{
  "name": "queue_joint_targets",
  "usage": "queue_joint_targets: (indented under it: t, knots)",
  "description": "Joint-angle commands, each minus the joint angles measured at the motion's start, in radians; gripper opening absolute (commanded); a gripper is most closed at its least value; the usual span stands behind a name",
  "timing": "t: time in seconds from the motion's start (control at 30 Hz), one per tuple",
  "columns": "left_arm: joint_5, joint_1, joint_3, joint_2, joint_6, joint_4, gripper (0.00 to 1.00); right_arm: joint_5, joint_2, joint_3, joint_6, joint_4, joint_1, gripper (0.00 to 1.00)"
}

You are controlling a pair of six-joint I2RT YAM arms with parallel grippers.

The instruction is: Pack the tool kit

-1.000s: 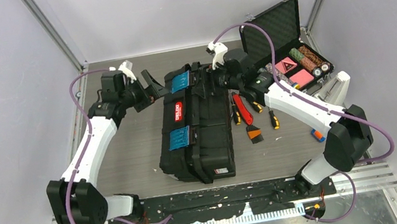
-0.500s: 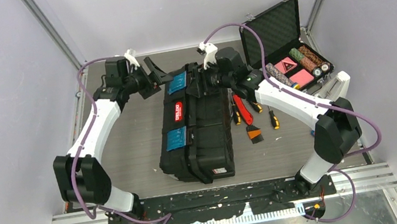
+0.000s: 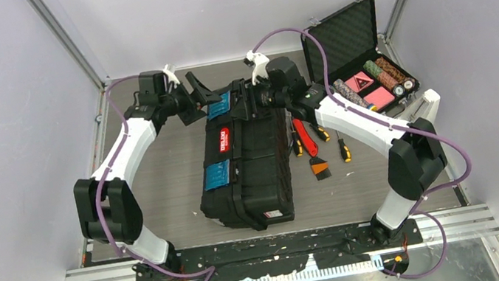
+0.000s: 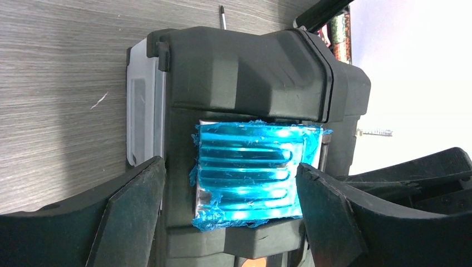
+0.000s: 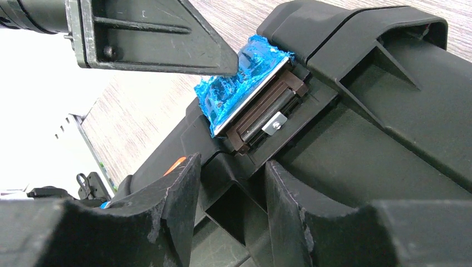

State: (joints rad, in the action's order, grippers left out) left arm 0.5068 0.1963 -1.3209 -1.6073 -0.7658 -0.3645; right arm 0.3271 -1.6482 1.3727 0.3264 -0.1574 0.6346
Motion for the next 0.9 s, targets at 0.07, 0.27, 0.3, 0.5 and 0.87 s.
queue_joint_targets:
  t: [0.07,0.27,0.3,0.5,0.87]
  knots:
    - [0.074,0.002,0.006,0.032,-0.055,0.103,0.83,0.013,-0.058,0.019,0.025,-0.099,0.014,0.4]
    - [0.07,0.002,0.006,0.054,-0.048,0.099,0.82,-0.005,-0.093,0.07,0.11,-0.138,0.014,0.51]
    - [0.069,0.002,0.009,0.053,-0.046,0.098,0.82,-0.013,-0.097,0.079,0.138,-0.14,0.014,0.53]
    - [0.058,0.002,0.047,0.064,-0.04,0.097,0.8,-0.097,-0.115,0.127,0.261,-0.194,0.012,0.68]
    - [0.03,0.002,0.079,0.091,-0.023,0.093,0.78,-0.296,-0.175,0.247,0.344,-0.318,0.013,0.56]
